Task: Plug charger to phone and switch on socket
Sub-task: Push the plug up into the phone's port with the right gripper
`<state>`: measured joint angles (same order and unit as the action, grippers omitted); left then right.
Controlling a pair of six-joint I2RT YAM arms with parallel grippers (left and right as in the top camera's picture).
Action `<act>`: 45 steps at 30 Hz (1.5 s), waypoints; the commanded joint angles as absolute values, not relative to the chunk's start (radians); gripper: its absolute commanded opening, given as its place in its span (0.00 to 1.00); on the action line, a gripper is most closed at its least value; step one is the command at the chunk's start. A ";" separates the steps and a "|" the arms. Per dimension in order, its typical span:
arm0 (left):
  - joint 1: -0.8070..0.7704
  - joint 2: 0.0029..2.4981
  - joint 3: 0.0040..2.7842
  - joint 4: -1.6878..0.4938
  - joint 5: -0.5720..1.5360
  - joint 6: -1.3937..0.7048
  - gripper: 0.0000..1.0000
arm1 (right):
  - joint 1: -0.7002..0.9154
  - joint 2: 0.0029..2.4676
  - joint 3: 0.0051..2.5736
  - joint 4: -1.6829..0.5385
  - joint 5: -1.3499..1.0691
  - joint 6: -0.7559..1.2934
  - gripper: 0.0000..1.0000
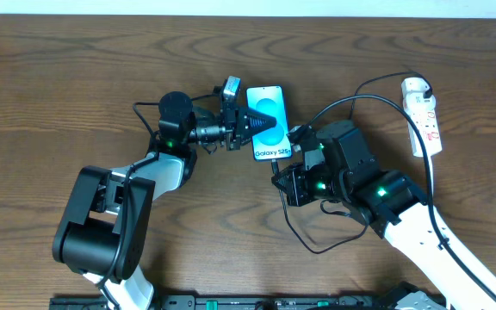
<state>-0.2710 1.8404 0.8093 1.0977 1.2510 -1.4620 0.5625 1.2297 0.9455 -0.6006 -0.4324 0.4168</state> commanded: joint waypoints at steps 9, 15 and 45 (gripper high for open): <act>-0.339 1.827 0.835 1.110 1.335 -1.447 0.07 | 0.565 1.231 0.946 -0.496 -0.324 0.404 0.01; -0.339 1.827 0.835 1.114 1.358 -1.398 0.07 | 0.564 1.230 0.946 -0.484 -0.279 0.413 0.01; -0.339 1.827 0.834 1.139 1.156 -1.237 0.07 | 0.509 1.112 0.948 -0.651 -0.315 0.433 0.36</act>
